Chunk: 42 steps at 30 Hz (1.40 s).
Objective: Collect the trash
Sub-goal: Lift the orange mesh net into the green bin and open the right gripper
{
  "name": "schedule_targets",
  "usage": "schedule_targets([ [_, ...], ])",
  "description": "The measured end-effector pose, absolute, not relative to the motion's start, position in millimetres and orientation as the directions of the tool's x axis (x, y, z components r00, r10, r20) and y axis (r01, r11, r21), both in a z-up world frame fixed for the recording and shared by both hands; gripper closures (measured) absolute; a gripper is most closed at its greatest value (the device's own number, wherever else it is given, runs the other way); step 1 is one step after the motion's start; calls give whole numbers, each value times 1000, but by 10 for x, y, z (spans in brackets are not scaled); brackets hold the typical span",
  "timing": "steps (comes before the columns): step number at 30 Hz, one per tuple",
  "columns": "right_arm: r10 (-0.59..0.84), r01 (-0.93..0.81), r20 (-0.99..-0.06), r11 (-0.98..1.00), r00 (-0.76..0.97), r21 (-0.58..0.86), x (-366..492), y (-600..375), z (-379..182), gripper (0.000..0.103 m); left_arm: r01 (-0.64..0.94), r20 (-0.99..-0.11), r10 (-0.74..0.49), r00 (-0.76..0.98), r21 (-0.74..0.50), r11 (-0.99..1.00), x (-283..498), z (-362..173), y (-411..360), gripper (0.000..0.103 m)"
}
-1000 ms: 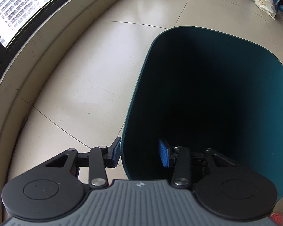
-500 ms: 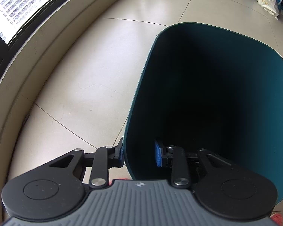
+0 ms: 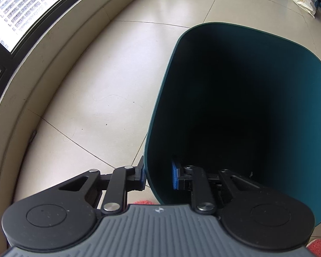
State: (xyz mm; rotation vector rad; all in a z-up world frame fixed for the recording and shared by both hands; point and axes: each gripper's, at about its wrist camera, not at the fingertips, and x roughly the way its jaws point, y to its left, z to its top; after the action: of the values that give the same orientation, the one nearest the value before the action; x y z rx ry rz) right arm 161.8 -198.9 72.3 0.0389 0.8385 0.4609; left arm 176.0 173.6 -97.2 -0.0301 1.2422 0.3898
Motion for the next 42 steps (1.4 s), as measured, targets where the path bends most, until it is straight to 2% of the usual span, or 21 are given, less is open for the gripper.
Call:
schedule_targets([
  [8, 559, -507, -582, 818, 591, 271, 1807, -1371, 1387, 103, -294, -928, 258, 270, 176, 940, 1787, -947, 1697, 81],
  [16, 633, -576, -555, 759, 540, 304, 2052, -617, 1264, 103, -293, -932, 233, 277, 149, 944, 1784, -977, 1716, 81],
  [22, 615, -546, -636, 765, 466, 340, 2215, -190, 606, 103, -291, -936, 212, 280, 128, 948, 1755, -959, 1720, 81],
  [30, 512, -483, -768, 821, 385, 306, 2207, 57, -255, 103, -283, -942, 192, 276, 111, 953, 1769, -982, 1827, 81],
  [38, 431, -479, -842, 842, 325, 246, 2112, 74, -575, 103, -251, -955, 158, 251, 94, 963, 1789, -936, 1808, 81],
  [42, 372, -491, -877, 850, 303, 191, 2024, 63, -661, 99, -216, -967, 133, 218, 85, 973, 1801, -935, 1787, 81],
])
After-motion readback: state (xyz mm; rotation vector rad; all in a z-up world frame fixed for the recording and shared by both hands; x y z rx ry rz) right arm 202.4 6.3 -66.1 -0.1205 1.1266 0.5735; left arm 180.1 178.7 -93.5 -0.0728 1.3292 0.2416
